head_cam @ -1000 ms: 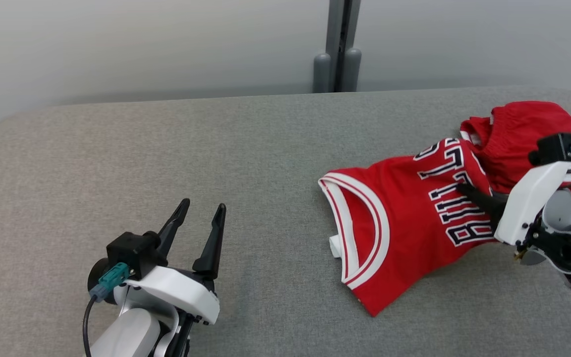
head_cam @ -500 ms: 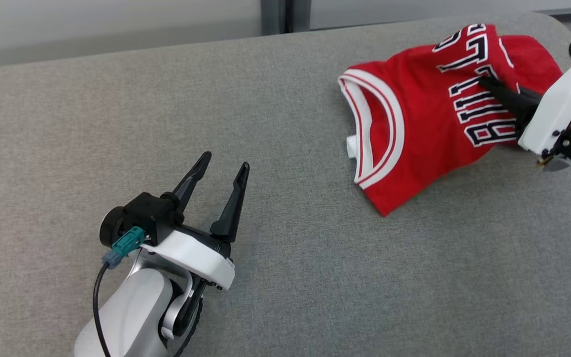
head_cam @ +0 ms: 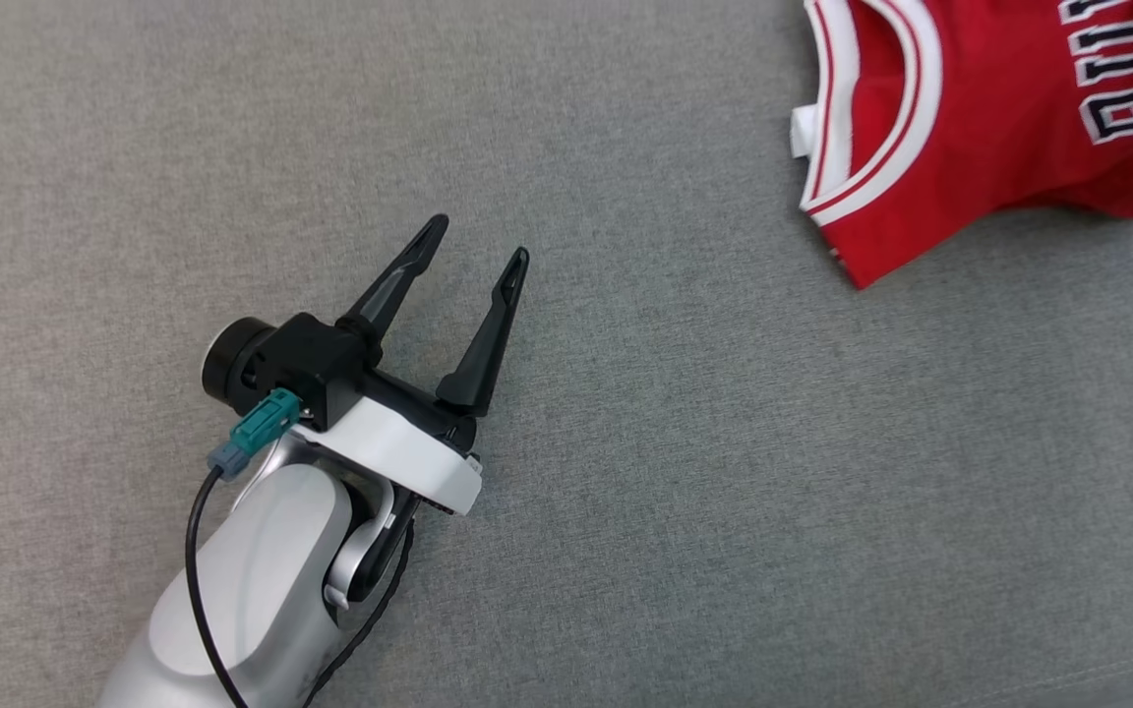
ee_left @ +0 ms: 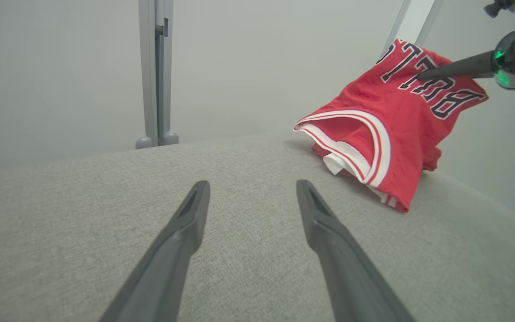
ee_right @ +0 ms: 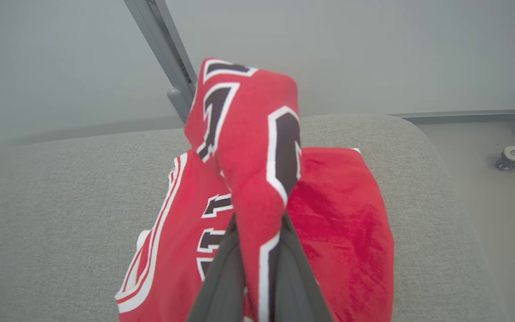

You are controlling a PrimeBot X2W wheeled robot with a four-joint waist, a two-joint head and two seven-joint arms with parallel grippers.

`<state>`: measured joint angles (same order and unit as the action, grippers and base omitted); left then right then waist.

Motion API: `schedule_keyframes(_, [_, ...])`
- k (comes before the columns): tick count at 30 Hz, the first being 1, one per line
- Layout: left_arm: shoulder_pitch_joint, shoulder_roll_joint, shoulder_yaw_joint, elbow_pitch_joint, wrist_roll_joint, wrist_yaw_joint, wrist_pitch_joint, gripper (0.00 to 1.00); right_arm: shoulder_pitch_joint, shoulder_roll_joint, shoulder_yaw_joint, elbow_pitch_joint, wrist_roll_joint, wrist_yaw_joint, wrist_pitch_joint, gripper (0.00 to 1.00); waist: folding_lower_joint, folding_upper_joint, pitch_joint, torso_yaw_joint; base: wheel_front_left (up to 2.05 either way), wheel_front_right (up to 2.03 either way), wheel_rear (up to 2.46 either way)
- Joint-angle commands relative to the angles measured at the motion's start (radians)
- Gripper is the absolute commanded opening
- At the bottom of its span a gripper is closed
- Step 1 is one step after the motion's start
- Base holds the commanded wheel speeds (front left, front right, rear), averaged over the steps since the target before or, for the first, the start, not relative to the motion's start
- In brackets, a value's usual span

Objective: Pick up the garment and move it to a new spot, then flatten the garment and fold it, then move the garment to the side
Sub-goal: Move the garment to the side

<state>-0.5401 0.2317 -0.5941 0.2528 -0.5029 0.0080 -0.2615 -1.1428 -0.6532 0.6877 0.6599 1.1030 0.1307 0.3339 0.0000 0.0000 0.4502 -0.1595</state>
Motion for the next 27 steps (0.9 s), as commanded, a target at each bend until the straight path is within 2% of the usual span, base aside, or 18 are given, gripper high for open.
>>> schedule_keyframes(1, [-0.020, -0.002, 0.004, 0.003, 0.008, -0.007, -0.003, 1.00, -0.026, -0.017, 0.006, 0.012, -0.015, 0.000, -0.010, 0.00, 0.0000, 0.0000, 0.025, 0.006, 0.00, 0.00, 0.00])
schedule_keyframes(8, [-0.035, -0.007, 0.012, 0.018, 0.022, -0.016, -0.003, 1.00, -0.086, -0.056, 0.047, 0.096, -0.086, 0.000, -0.035, 0.00, 0.0000, 0.0000, 0.060, 0.025, 0.00, 0.00, 0.00])
schedule_keyframes(17, [-0.042, -0.012, 0.031, 0.029, 0.038, -0.026, -0.003, 1.00, -0.137, -0.017, 0.090, 0.296, -0.206, 0.000, -0.079, 0.00, 0.0000, 0.0000, 0.079, 0.046, 0.00, 0.00, 0.00])
schedule_keyframes(19, [-0.041, -0.014, 0.034, 0.031, 0.038, -0.026, -0.003, 1.00, -0.148, 0.000, 0.095, 0.342, -0.226, 0.000, -0.088, 0.25, 0.0000, 0.0000, 0.079, 0.048, 0.00, 0.00, 0.00])
schedule_keyframes(21, [-0.042, -0.017, 0.038, 0.032, 0.041, -0.029, -0.003, 1.00, -0.161, 0.016, 0.099, 0.383, -0.244, 0.000, -0.101, 0.33, 0.0000, 0.0000, 0.079, 0.051, 0.00, 0.00, 0.00])
schedule_keyframes(22, [-0.043, -0.017, 0.039, 0.033, 0.043, -0.031, -0.003, 1.00, -0.164, 0.024, 0.101, 0.405, -0.255, 0.000, -0.103, 0.44, 0.0000, 0.0000, 0.079, 0.052, 0.00, 0.00, 0.00])
schedule_keyframes(23, [-0.043, -0.018, 0.040, 0.033, 0.044, -0.032, -0.003, 1.00, -0.165, 0.033, 0.103, 0.425, -0.264, 0.000, -0.110, 0.80, 0.0000, 0.0000, 0.079, 0.053, 0.00, 0.00, 0.00])
schedule_keyframes(24, [-0.043, -0.019, 0.041, 0.034, 0.046, -0.033, -0.003, 1.00, -0.169, 0.042, 0.104, 0.441, -0.269, 0.000, -0.113, 1.00, 0.0000, 0.0000, 0.078, 0.054, 0.00, 0.00, 0.00])
schedule_keyframes(27, [-0.038, -0.020, 0.046, 0.036, 0.048, -0.035, -0.003, 1.00, -0.180, 0.062, 0.103, 0.475, -0.277, 0.000, -0.130, 1.00, 0.0000, 0.0000, 0.071, 0.056, 0.00, 0.00, 0.00])
